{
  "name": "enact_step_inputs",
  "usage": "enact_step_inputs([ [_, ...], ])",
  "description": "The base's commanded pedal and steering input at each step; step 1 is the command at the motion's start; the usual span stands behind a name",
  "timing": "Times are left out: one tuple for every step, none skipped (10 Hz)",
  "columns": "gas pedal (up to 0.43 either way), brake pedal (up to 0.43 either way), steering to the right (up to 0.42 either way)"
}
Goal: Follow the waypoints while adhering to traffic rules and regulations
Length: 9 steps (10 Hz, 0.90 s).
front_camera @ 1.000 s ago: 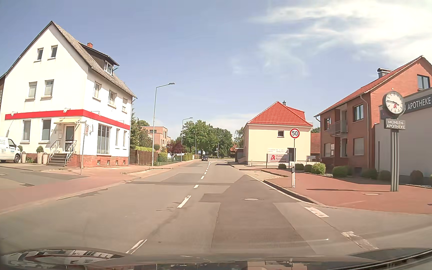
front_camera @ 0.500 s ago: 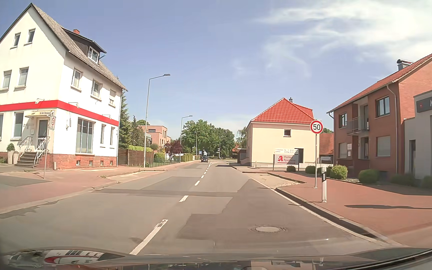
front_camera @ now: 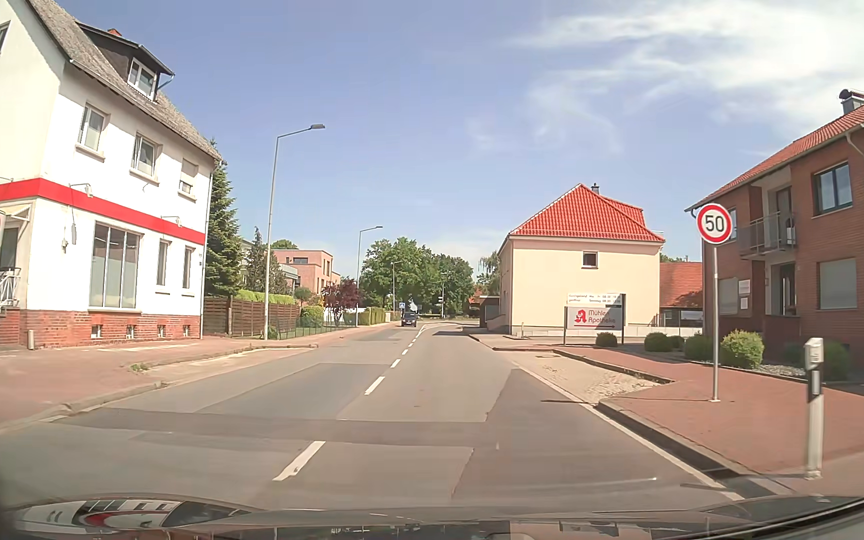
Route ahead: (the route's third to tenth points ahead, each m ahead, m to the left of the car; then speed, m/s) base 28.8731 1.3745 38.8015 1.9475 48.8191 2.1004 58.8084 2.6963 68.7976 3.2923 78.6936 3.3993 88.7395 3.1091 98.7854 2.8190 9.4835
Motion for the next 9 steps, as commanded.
enact_step_inputs([
  [0.28,0.0,-0.011],
  [0.287,0.0,-0.012],
  [0.287,0.0,-0.012],
  [0.287,0.0,-0.013],
  [0.287,0.0,-0.013],
  [0.287,0.0,-0.012],
  [0.287,0.0,-0.012],
  [0.287,0.0,-0.01],
  [0.287,0.0,-0.01],
])
